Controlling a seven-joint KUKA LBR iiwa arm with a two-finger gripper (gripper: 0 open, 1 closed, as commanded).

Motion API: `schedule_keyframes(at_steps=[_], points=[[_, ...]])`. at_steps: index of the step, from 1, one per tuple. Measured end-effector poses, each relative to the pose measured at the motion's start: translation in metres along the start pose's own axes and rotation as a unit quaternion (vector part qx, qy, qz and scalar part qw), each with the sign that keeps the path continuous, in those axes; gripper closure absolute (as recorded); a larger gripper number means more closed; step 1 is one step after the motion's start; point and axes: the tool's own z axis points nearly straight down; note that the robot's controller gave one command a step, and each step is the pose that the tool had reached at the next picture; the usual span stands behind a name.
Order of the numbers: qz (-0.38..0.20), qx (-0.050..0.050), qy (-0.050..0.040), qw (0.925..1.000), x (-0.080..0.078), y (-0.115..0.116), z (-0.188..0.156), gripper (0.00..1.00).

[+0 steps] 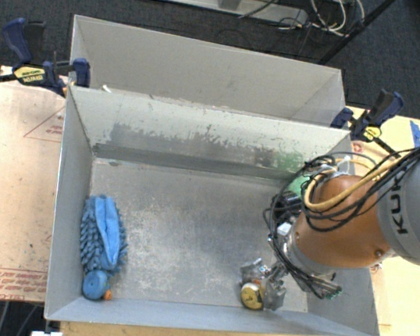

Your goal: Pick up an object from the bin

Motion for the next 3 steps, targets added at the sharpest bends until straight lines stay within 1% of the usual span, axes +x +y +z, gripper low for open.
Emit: schedule_keyframes(at_steps=[1, 2, 3], points=[[0.0, -0.001, 0.0012, 1.0, 0.001, 0.001, -0.004, 1.0], [0.0, -0.002, 0.0018, 1.0, 0.001, 0.002, -0.018, 1.0], [0.0, -0.001, 0.0008, 1.0, 0.0, 0.001, -0.027, 1.0]])
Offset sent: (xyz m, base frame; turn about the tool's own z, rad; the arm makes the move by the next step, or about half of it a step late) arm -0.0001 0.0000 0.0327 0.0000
